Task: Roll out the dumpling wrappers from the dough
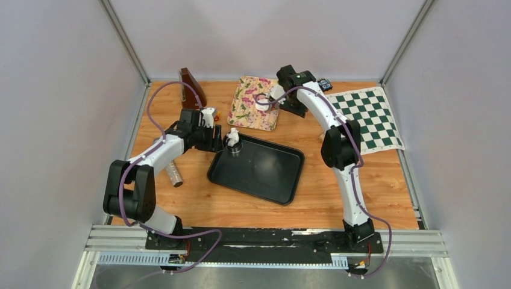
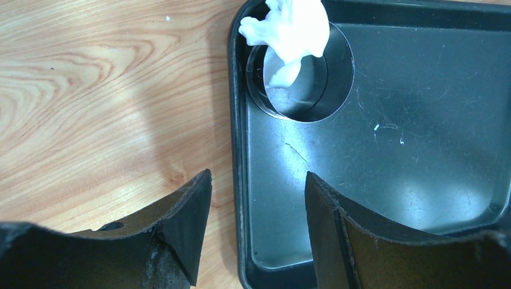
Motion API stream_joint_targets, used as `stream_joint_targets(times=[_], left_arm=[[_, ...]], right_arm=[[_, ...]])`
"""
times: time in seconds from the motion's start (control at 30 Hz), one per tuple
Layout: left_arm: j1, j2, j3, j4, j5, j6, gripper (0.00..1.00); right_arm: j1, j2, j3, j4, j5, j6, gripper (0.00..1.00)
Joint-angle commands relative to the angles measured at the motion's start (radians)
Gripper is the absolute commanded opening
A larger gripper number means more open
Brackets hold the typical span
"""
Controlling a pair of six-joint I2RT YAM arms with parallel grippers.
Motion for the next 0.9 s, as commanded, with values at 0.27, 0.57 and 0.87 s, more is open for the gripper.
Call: stream_joint_targets(times=[0.27,0.57,0.87], left_arm=[[0.009,-0.015,0.006,0.029,0.037,-0.019,0.65],[0.025,-0.011,0.005,0.031,0.062,-0.027,0.65],[0.033,-0.011,0.007,0.031,0.072,-0.026,0.65]], right_arm=[[0.001,0.077,0.044,-0.133,0.125,-0.080,0.00],[0.005,0.129,0.155,-0.132,0.255,-0.092,0.00],[0.008,-0.086,0.022,0.092,0.194,-0.030,0.00]])
